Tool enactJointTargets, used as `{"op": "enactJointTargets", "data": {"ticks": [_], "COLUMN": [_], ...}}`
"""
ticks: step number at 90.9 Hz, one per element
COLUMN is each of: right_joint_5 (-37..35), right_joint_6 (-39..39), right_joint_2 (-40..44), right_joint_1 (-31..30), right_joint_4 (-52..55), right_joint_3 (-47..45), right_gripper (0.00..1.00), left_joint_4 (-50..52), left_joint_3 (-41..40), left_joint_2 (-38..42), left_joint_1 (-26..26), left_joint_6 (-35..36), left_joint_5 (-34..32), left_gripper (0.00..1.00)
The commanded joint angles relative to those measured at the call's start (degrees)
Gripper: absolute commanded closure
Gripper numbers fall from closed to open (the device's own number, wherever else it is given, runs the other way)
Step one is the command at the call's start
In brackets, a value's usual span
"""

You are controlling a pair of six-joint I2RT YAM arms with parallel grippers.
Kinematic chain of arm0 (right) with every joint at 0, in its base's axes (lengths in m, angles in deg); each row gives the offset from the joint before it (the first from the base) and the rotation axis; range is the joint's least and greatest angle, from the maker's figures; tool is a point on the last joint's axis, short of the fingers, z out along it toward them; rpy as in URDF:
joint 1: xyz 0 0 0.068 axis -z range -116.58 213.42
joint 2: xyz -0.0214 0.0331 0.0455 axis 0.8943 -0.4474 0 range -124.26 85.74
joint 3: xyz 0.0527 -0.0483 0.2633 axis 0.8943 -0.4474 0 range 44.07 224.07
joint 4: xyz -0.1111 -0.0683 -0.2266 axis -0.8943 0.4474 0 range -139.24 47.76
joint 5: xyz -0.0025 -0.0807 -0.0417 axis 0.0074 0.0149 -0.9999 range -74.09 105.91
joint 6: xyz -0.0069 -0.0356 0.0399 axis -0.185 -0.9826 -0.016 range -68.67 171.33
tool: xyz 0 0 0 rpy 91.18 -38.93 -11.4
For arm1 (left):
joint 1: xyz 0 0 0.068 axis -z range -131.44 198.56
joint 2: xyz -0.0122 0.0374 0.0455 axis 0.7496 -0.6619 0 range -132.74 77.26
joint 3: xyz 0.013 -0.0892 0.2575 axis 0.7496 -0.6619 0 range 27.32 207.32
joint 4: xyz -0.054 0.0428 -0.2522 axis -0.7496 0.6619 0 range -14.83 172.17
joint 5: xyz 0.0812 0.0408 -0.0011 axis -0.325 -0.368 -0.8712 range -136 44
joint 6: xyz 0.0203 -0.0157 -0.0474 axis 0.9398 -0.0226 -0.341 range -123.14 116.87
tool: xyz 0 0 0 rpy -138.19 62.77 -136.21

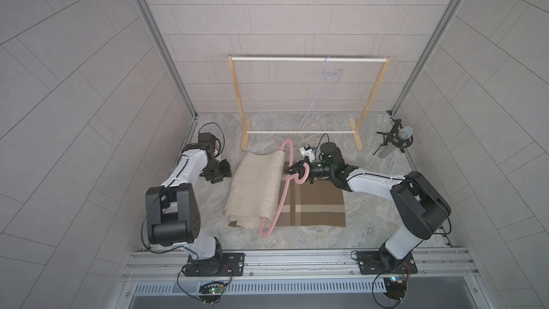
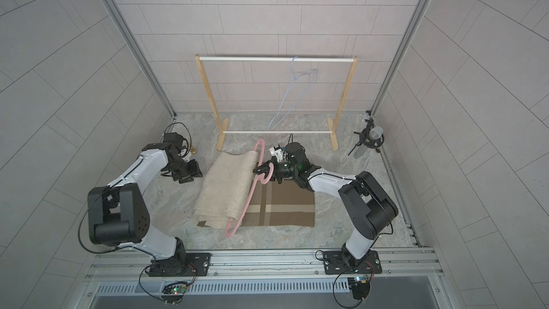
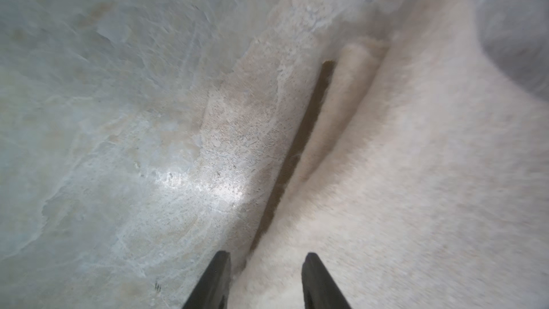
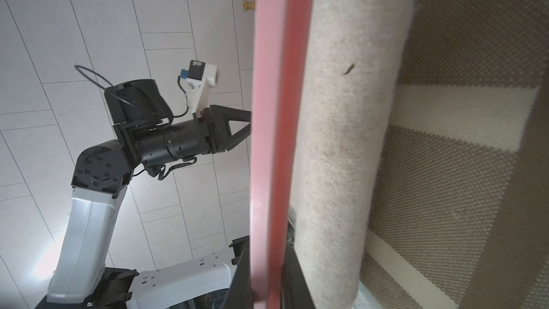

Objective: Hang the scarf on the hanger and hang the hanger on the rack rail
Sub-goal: Place the hanger at the clothesline.

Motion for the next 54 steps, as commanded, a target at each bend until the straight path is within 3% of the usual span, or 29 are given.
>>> {"op": "enactJointTargets", "data": {"ticks": [1,11,31,54], "right_joint_5": [-0.6,0.1,3.0,6.2], "right_joint_6": [-1.7,-4.1,-7.2,-10.2], "right_joint_2": [3.2,3.5,4.0,4.1], "right_joint_1": [0.4,0.7,2.0,4.6], "right_joint_4": [1.3,5.3,9.7,14.0], "right_joint_3": [2.2,3.0,3.6,4.1], "right_gripper": [1.0,1.0,1.0,1.0], "left_joint_4": [0.4,0.4,-1.0,-2.4], "left_joint_3": [1.9,1.9,-3.7,-12.4], "left_joint_2": [8.9,16.5,28.9,39.9], "left_joint_1": [0.9,6.8,27.2,34.8], "left_joint_6": [-0.3,-1.7,-7.4,-13.1], "left_joint_5": [4.3,8.6,10.3,19.0], "left_gripper": [0.53,0.5,0.48,0.43]}}
